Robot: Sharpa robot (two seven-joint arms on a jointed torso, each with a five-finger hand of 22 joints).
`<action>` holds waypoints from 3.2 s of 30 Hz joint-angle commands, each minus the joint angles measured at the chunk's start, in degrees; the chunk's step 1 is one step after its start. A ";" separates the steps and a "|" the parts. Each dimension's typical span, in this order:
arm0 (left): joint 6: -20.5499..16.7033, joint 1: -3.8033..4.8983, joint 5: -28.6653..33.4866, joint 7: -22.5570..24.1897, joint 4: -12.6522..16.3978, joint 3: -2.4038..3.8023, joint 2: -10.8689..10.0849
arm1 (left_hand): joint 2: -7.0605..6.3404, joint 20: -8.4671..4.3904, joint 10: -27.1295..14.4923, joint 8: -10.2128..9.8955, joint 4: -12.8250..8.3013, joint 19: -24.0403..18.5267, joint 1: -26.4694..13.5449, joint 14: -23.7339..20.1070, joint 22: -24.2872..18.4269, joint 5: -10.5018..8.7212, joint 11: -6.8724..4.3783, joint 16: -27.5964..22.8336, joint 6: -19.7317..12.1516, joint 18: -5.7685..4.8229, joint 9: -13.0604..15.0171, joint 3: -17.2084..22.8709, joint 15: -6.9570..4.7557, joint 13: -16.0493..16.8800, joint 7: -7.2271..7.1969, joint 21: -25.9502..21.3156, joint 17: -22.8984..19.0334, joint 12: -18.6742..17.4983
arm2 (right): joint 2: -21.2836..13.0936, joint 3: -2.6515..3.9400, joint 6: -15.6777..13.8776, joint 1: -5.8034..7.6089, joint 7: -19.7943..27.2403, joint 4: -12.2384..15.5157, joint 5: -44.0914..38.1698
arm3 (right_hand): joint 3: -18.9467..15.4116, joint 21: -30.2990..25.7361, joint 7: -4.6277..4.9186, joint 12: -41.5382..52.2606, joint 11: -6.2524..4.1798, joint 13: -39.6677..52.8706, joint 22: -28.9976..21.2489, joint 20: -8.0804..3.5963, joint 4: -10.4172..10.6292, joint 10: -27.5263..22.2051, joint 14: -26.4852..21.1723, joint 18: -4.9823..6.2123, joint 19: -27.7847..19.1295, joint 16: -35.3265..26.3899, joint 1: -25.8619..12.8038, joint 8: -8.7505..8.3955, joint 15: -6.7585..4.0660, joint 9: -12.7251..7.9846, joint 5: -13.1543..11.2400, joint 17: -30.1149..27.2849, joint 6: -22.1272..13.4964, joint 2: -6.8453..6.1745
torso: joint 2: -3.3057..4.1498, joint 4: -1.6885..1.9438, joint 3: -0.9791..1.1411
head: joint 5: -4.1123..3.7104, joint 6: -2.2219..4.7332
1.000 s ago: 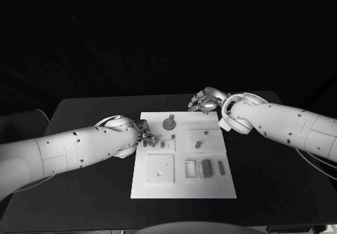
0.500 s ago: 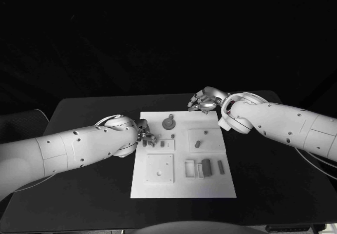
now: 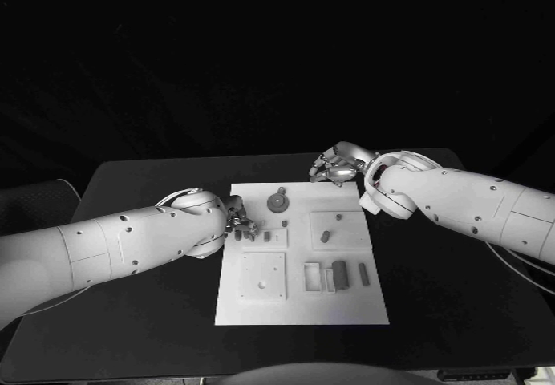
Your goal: Assemble the parts on the task board
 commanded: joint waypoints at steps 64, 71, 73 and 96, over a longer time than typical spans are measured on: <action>0.83 -0.17 -0.66 -0.86 0.13 0.00 0.22 | 3.68 -0.35 0.19 0.94 -3.85 0.47 4.84 1.42 0.91 2.30 -0.33 0.16 0.18 3.54 -0.33 1.95 -1.43 -0.26 -0.11 0.12 -0.04 0.91 | -0.12 0.02 0.58 -0.02 0.54 0.26 -0.16 | 0.20 -0.37 0.33 -0.02 0.19 0.03 0.58 -0.01 0.19 -0.31 0.00 0.77 0.25 0.10 -0.67 -0.31 -0.51 0.15 0.40 -0.10 -0.03 -0.11 | -0.01 0.01 0.00 | -0.05 -0.03; 0.29 -0.17 -0.71 -0.85 0.14 0.00 0.25 | 3.43 -0.35 0.18 1.00 -3.55 0.49 4.43 1.45 0.89 2.26 -0.33 0.14 0.17 3.53 -0.35 1.80 -1.44 -0.27 -0.12 0.11 -0.07 0.95 | -0.13 0.02 0.58 -0.02 0.54 0.28 -0.16 | 0.21 -0.37 0.33 -0.02 0.19 0.03 0.58 -0.01 0.19 -0.31 0.00 0.77 0.25 0.10 -0.66 -0.31 -0.51 0.16 0.40 -0.10 -0.03 -0.11 | 0.02 0.01 0.00 | -0.03 -0.02; 0.12 -0.17 -0.85 -0.88 0.18 0.00 0.29 | 3.47 -0.36 0.18 1.01 -3.54 0.49 4.45 1.46 0.88 2.26 -0.34 0.14 0.16 3.54 -0.36 1.83 -1.45 -0.27 -0.13 0.11 -0.07 0.96 | -0.14 0.02 0.57 -0.02 0.54 0.28 -0.16 | 0.21 -0.37 0.33 -0.02 0.19 0.03 0.58 -0.01 0.18 -0.31 0.00 0.77 0.25 0.10 -0.66 -0.32 -0.51 0.16 0.40 -0.10 -0.03 -0.11 | 0.01 0.01 -0.01 | -0.04 -0.01; -0.60 -0.17 -1.62 -0.90 0.13 0.00 0.47 | 3.67 -0.44 0.17 1.09 -3.69 0.55 4.78 1.53 0.88 2.26 -0.38 0.13 0.13 3.61 -0.37 2.10 -1.49 -0.29 -0.17 0.11 -0.11 1.01 | -0.16 0.02 0.55 -0.02 0.54 0.28 -0.17 | 0.23 -0.37 0.33 -0.02 0.19 0.03 0.58 -0.02 0.17 -0.31 0.00 0.77 0.25 0.10 -0.66 -0.34 -0.52 0.20 0.41 -0.10 -0.03 -0.10 | -0.02 0.00 0.02 | -0.12 -0.10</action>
